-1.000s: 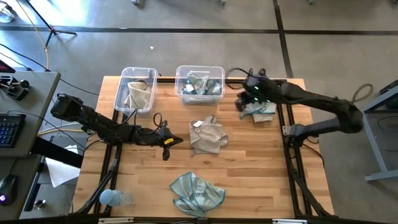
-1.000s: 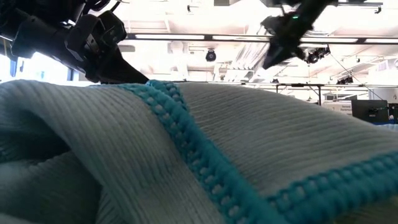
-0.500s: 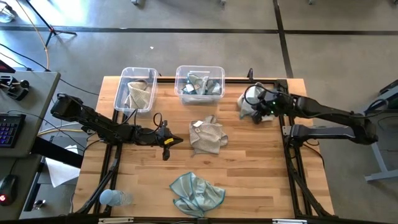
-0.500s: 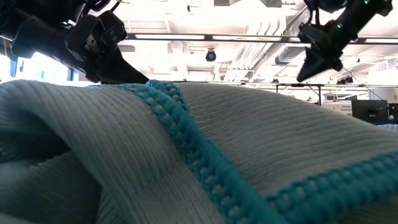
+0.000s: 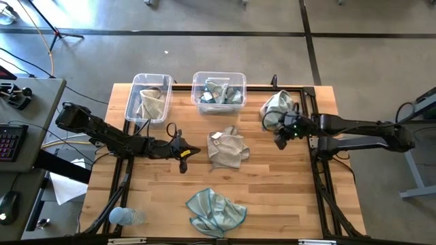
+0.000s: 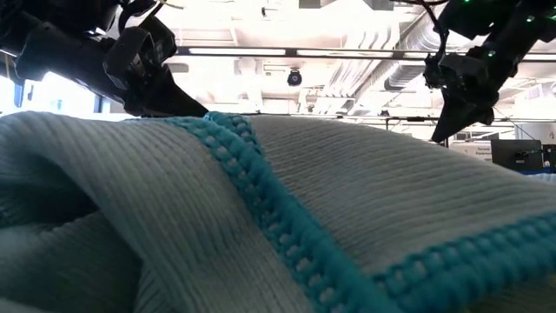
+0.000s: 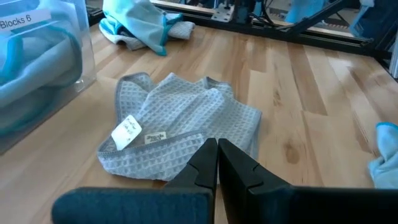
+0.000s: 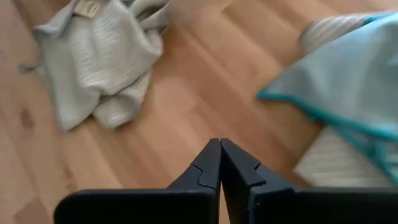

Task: Sort microfiber towel by color & place in baskets
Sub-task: Put the bottom brown microfiber cloth into the left transparent bin

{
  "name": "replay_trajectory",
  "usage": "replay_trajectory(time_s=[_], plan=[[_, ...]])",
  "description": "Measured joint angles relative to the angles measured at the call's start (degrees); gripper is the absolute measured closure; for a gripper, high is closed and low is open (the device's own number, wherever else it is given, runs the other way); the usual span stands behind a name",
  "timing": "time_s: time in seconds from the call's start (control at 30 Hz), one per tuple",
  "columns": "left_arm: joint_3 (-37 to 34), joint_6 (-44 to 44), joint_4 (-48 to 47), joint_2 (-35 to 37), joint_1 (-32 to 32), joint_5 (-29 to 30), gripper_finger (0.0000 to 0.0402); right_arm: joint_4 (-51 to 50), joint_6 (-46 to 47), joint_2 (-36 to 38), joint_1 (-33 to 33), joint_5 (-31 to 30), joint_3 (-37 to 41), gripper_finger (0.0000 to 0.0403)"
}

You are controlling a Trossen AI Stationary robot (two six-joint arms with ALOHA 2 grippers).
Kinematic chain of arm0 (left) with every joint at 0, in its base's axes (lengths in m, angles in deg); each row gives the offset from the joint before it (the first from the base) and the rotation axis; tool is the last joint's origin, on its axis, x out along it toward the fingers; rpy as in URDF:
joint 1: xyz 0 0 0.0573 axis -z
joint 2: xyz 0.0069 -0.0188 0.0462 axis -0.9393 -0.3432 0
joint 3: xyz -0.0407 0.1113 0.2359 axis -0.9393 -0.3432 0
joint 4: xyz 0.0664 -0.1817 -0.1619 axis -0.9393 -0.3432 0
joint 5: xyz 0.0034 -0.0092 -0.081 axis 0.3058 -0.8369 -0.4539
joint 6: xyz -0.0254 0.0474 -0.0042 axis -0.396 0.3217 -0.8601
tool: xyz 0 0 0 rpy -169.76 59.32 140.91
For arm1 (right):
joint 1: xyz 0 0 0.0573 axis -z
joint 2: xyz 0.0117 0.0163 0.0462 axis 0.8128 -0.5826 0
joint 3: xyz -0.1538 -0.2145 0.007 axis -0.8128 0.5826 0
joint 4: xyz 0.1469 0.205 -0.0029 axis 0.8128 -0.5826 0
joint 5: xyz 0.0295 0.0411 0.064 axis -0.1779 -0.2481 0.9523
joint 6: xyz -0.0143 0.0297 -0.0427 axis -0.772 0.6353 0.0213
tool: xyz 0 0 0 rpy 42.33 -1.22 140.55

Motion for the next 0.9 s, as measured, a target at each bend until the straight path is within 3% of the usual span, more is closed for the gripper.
replay_trajectory(time_s=[0.1, 0.53, 0.73, 0.9], plan=[[0.0, 0.0, 0.2, 0.0, 0.0, 0.0, 0.0400, 1.7, 3.3, 0.0, -4.5, -0.7, 0.7, 0.0400], [0.0, -0.5, 0.8, 0.0, 0.0, 4.3, 0.0370, 8.3, 14.2, -3.8, -24.6, -13.4, 2.6, 0.0402], [1.1, -1.0, 2.6, 0.0, 0.0, 4.1, 0.0318, 12.7, 15.6, -7.8, -30.4, -18.4, 2.6, 0.0403], [7.9, 1.6, -2.5, -0.6, -1.3, 3.1, 0.0267, 14.0, 16.6, -11.7, -32.1, -19.3, 2.6, 0.0403]])
